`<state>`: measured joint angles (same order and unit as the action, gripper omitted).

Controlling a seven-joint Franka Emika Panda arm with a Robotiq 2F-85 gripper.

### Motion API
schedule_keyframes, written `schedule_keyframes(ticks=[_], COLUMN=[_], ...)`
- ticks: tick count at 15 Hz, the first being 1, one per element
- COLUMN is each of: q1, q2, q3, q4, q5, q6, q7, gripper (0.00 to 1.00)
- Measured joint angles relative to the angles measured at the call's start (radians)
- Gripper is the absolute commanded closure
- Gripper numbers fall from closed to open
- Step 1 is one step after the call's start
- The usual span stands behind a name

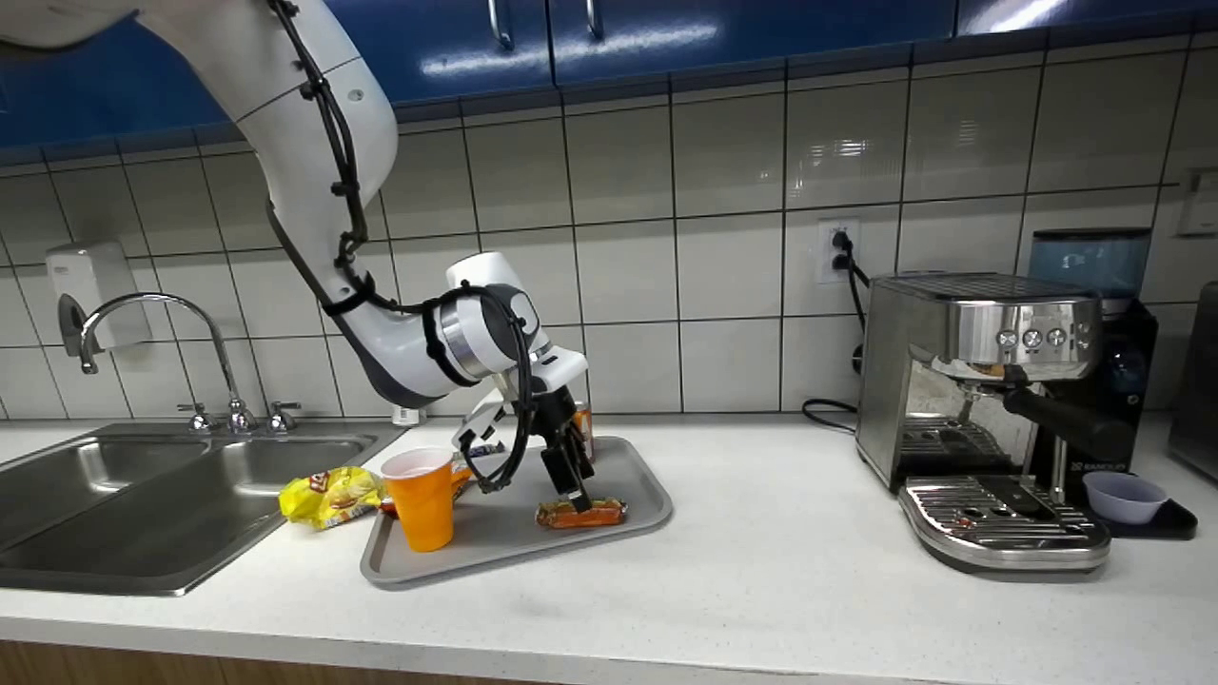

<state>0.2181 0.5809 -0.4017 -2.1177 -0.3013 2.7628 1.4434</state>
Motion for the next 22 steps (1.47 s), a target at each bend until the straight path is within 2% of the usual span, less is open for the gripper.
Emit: schedule_keyframes(ticks=[9,18,22], q1=[0.038,0.044,0.036], q2=[-0.072,-0.256,-0.343], q3=[-0.028,-0.029,-0.002], q4=[-0.048,-0.189,-0.245], q5=[-0.017,-0.13,-0.169], q6=[0.001,0.024,0.036], q7=[0.0,0.0,-0.024], gripper=[0.0,0.0,0.0])
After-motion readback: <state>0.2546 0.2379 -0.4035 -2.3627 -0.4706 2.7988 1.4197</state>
